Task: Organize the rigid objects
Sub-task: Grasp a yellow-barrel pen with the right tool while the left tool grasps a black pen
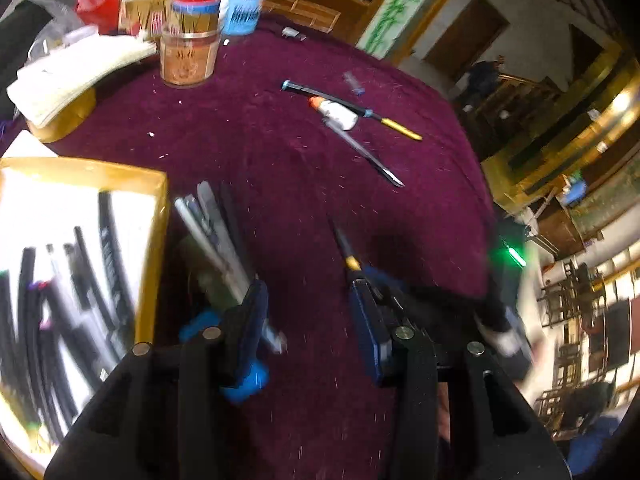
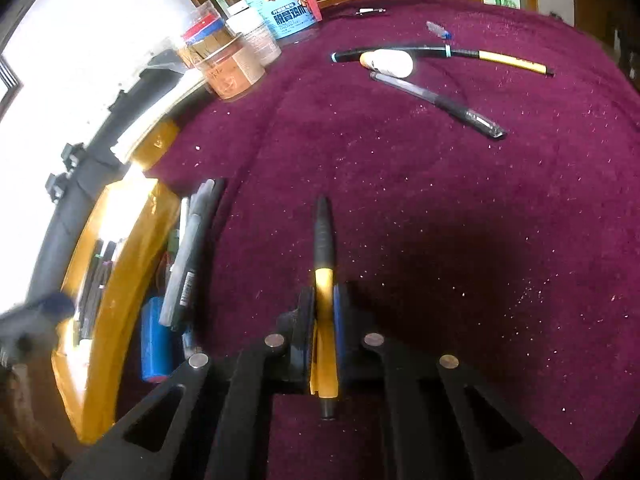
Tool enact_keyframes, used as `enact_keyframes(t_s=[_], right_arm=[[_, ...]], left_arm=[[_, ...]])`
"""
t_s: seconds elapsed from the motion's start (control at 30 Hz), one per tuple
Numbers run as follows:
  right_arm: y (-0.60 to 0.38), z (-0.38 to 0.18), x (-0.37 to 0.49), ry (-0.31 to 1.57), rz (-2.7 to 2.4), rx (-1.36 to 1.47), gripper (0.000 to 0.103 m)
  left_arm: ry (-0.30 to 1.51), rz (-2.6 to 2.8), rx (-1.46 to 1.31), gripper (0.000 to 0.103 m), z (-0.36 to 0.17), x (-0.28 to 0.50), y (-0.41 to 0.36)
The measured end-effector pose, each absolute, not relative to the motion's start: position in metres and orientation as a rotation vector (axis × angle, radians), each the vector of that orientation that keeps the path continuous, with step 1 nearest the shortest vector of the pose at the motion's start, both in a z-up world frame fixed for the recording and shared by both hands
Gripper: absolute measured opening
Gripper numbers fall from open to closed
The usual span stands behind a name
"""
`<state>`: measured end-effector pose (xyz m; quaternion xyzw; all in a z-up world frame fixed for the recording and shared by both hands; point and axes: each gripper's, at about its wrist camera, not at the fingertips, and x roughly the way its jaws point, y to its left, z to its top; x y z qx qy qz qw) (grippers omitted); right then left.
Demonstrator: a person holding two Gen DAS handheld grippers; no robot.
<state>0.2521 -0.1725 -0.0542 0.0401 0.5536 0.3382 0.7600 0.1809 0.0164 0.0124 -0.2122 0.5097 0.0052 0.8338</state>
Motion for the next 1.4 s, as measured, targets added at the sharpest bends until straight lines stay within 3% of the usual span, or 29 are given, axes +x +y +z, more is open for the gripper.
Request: enact_keyframes(t_s=[0.3, 0.6, 0.73, 0.87, 1.4], right_arm=[[-0.183, -0.057, 0.257, 1.247, 0.709, 0.172, 0.006], [-0.187, -0.054, 0.254, 1.239, 0.703, 0.157, 0.006], [-0.185, -0.053, 0.251, 1.229, 0.695, 0.145, 0.006], [-0.184, -0.053, 0.25, 1.22, 0.694, 0.136, 0.006], [-0.182, -0.053, 0.248, 1.176, 0.698, 0.118, 0.007]], left_arm=[[1.213, 0.13, -0.484, 0.035, -0.038, 0.232, 0.029], [1.227, 0.162, -0.399, 0.035, -0.039, 0.223, 0.012], [1.268, 0.136, -0.351, 0.017, -0.053, 0.229, 0.002], [1.26, 0.127, -0.384, 0.013, -0.051, 0.222, 0.003], [1.205, 0.054, -0.217, 0.013, -0.056, 0.216, -0.019]])
